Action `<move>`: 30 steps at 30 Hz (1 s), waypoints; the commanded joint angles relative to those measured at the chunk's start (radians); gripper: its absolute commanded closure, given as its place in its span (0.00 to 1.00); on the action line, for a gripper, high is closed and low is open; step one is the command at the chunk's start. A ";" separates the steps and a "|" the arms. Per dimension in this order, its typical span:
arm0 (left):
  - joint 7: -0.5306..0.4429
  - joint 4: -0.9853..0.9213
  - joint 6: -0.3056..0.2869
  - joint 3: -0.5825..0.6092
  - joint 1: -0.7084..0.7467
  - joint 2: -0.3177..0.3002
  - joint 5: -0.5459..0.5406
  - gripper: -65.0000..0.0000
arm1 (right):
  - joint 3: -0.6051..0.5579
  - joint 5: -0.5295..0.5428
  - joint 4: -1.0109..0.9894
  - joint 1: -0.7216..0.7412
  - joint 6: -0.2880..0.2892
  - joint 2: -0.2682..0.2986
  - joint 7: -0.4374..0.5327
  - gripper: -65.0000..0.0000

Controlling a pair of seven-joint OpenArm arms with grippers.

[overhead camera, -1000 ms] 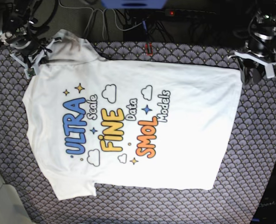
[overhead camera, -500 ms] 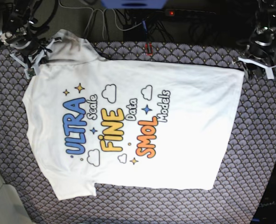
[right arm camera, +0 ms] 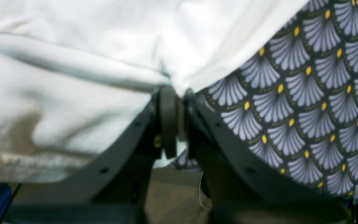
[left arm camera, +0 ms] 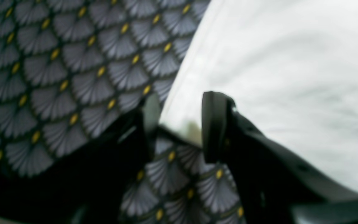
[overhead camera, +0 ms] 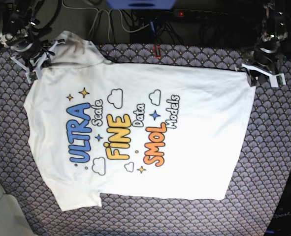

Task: Fold the T-shirt properly
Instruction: 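Grasp the collar-side edge with both grippers at its two corners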

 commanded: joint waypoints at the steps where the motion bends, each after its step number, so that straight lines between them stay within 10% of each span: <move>1: -0.020 0.014 -0.003 -0.010 0.007 -0.012 -0.001 0.65 | 0.005 -0.159 -0.038 -0.017 -0.035 0.007 -0.145 1.00; 30: -0.020 -0.051 -0.003 -0.005 -0.001 0.017 -0.001 0.68 | 0.005 -0.159 -0.038 -0.017 -0.035 0.007 -0.145 1.00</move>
